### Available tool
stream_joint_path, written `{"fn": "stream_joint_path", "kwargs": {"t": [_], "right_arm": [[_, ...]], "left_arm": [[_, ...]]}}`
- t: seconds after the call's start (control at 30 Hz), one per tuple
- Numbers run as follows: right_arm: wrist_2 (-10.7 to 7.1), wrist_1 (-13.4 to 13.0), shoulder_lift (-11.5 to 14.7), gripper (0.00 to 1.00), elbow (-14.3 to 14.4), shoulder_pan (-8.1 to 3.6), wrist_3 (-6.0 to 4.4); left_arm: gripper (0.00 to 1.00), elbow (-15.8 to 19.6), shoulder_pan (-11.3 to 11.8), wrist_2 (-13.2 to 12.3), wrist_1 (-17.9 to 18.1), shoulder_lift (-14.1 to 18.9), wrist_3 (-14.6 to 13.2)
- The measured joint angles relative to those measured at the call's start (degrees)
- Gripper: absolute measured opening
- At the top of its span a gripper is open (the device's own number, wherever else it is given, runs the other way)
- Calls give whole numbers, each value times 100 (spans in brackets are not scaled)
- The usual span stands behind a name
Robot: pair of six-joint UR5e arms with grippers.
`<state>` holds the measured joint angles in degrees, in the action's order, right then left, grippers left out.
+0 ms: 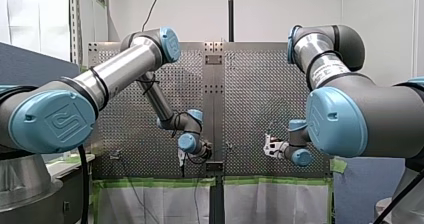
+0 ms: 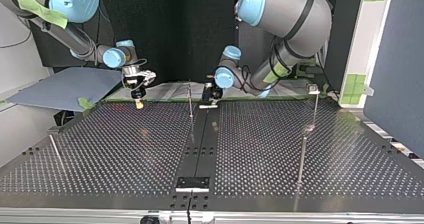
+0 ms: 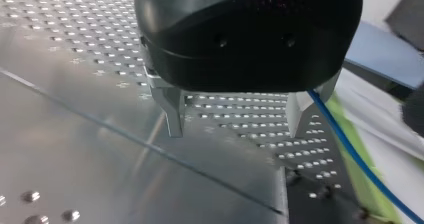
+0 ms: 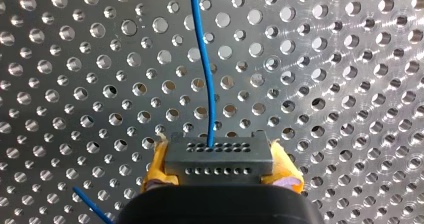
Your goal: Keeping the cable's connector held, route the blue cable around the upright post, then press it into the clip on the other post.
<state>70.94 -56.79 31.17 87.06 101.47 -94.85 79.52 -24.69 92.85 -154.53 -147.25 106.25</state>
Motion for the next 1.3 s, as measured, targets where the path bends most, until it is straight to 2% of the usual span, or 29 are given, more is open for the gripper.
{"fn": "stream_joint_path", "kwargs": {"t": [0.33,0.5,0.7,0.87,1.0,1.3], "right_arm": [[-1,17,0,0,0,-3,3],[0,42,0,0,0,-8,14],[0,54,0,0,-1,-9,25],[1,65,0,0,0,-9,26],[6,68,0,0,0,-9,19],[9,71,0,0,0,-9,10]], "left_arm": [[99,20,-238,-36,-620,39,-617],[99,196,-303,-7,-810,229,-712],[99,479,-336,-22,-768,467,-693],[99,726,-359,-76,-571,677,-612],[99,881,-413,-193,-359,758,-534],[99,924,-503,-611,61,771,-314]]}}
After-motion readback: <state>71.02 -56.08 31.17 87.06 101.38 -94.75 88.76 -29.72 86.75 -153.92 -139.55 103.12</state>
